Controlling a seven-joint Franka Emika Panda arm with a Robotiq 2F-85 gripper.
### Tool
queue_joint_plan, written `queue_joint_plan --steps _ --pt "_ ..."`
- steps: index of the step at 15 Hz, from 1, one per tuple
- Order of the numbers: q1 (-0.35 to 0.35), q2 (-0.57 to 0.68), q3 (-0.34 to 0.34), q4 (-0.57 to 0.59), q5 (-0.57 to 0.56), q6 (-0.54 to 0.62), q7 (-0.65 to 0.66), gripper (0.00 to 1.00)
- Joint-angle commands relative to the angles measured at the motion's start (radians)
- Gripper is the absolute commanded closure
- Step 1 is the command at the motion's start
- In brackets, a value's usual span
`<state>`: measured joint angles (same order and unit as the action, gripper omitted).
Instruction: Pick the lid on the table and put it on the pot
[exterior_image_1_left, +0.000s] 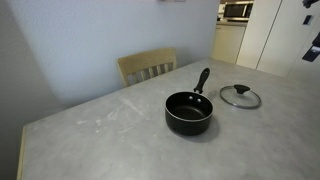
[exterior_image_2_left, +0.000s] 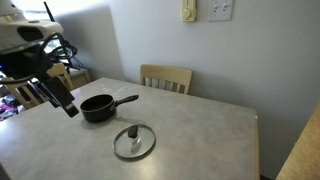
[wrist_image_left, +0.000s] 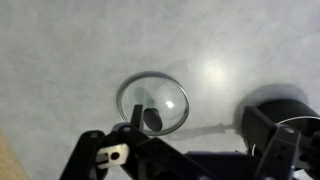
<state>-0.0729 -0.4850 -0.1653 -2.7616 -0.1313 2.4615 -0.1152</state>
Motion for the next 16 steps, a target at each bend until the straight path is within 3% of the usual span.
queue_joint_plan --steps 1,5,8,9,14,16 --pt "0.0 0.173 -0.043 0.08 0.031 0.053 -0.106 0.0" --pt "0.021 0.309 -0.086 0.15 0.094 0.029 -0.295 0.0" --pt "0.006 0.363 -0.079 0.187 0.107 -0.001 -0.42 0.0" --pt "-0.008 0.313 -0.059 0.141 0.098 0.03 -0.352 0.0" --pt "-0.016 0.36 -0.053 0.167 0.07 0.038 -0.373 0.0" --pt "-0.021 0.4 -0.055 0.162 0.056 0.151 -0.372 0.0"
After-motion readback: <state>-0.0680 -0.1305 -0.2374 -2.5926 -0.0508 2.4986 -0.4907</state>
